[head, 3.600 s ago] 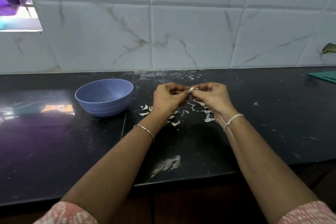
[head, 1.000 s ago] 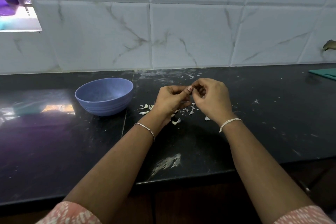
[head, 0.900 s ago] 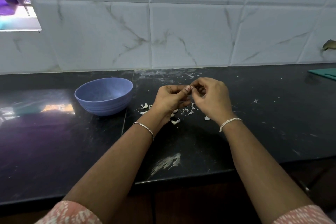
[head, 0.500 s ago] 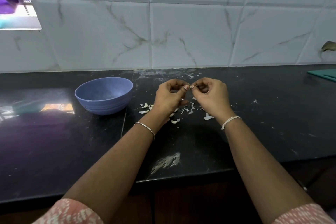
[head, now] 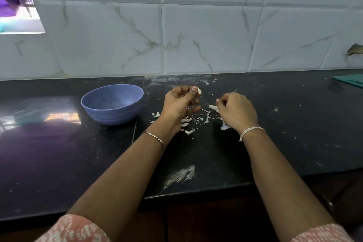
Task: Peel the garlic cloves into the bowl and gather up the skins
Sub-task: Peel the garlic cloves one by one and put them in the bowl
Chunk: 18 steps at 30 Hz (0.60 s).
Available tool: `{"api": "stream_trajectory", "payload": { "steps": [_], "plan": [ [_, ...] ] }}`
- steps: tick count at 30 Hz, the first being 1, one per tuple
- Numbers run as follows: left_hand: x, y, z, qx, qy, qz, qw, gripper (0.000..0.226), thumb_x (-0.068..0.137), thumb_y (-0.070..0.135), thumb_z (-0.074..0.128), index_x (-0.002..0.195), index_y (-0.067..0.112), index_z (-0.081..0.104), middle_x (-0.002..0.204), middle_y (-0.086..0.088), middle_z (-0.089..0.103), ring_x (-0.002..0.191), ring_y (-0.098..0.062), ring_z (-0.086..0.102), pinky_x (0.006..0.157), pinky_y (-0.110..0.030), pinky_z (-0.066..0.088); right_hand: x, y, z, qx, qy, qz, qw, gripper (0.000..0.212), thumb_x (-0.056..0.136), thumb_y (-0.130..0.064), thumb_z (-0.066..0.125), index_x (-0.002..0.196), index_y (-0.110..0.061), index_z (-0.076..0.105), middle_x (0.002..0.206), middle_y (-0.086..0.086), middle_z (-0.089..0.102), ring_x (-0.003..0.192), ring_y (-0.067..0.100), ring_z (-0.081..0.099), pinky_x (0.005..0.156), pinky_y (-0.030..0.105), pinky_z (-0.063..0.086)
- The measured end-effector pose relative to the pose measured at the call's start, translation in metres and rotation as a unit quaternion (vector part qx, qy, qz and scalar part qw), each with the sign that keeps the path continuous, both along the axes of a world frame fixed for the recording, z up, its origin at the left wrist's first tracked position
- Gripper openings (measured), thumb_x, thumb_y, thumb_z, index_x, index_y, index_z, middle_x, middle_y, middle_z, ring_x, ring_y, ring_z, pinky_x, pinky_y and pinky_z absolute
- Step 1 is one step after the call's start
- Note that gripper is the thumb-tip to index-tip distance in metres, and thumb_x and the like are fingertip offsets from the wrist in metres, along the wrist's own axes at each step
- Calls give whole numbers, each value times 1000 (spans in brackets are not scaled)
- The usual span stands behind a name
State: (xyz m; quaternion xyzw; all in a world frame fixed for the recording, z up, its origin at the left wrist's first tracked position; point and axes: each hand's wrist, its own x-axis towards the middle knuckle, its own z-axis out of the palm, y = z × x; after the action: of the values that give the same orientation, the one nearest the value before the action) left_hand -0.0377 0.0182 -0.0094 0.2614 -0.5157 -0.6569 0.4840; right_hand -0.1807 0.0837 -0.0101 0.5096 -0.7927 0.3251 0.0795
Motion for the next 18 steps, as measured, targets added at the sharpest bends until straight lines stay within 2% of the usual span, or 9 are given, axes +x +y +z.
{"api": "stream_trajectory", "payload": {
  "steps": [2,4,6,8,10,12,14,18],
  "plan": [
    [0,2,-1,1,-16,-8,1000,10,93,17,66,96,7,64,83,-1,67,65,-8,59,61,-25,60,-2,-1,-1,7,16,8,1000,29,99,-35,52,95,-15,73,98,6,63,92,27,59,71,30,38],
    [-1,3,-2,0,-35,-17,999,13,92,17,67,97,6,64,83,-1,67,65,-8,60,61,-26,60,-2,0,1,-22,10,6,1000,22,90,-35,66,81,-16,72,94,1,55,84,18,52,70,28,35],
    [-2,4,-3,-2,-52,-22,998,14,91,16,67,97,4,63,83,-3,67,63,-7,61,59,-24,59,-1,2,3,-60,-12,7,998,23,78,-30,80,68,-18,62,85,-2,53,78,15,50,67,25,33],
    [-3,6,-4,-6,-63,-19,998,11,91,13,68,94,3,63,82,-5,66,62,-7,61,56,-23,58,0,0,4,-101,-83,59,990,24,75,-18,82,70,-20,58,75,-7,57,72,15,58,63,23,40],
    [-5,7,-4,-10,-66,-11,998,11,91,11,67,94,2,62,83,-8,64,62,-9,61,56,-23,58,5,-1,7,-124,-199,135,963,17,78,-10,77,81,-20,64,74,-9,64,70,12,64,66,18,50],
    [-5,7,-5,-20,-71,-2,997,11,90,10,68,93,0,63,82,-11,63,63,-11,62,58,-24,59,7,-2,7,-120,-263,163,943,11,81,-11,76,86,-19,70,77,-4,69,72,13,67,72,26,57],
    [-5,7,-6,-39,-81,3,996,8,90,10,68,88,2,65,80,-12,64,64,-13,63,61,-26,60,7,-3,5,-109,-254,158,948,6,80,-18,78,81,-19,73,74,-1,71,70,15,69,72,32,60],
    [-5,7,-5,-62,-87,5,994,7,90,5,67,83,5,66,70,-6,67,62,-9,66,66,-26,59,8,-5,4,-110,-252,151,949,13,76,-17,78,67,-21,71,66,1,72,65,18,71,72,41,61]
  ]
}}
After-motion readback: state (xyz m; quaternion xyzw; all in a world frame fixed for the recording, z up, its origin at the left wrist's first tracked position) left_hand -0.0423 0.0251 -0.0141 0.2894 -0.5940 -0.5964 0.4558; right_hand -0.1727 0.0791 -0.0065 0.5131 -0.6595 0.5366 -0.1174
